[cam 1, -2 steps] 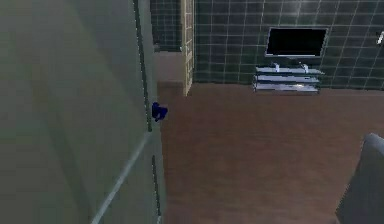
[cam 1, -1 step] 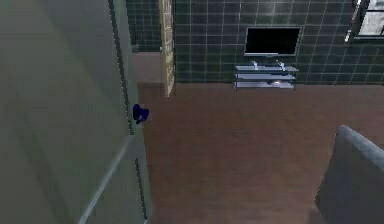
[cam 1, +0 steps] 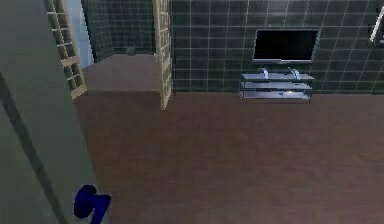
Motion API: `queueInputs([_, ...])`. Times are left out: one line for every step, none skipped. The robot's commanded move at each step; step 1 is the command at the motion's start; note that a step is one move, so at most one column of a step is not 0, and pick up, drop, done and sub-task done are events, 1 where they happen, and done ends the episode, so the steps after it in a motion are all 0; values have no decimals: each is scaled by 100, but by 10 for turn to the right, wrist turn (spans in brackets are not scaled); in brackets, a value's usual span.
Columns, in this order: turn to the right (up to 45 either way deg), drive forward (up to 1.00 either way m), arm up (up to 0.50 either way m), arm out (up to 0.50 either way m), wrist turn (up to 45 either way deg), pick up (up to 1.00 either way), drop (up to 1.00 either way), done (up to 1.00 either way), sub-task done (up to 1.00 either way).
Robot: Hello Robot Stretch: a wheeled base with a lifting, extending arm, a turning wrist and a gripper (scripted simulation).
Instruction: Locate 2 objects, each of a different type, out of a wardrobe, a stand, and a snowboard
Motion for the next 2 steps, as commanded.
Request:
queueInputs([330,0,0,0,0,0,0,0,0])
queueInputs([0,85,0,0,0,0,0,0,0])
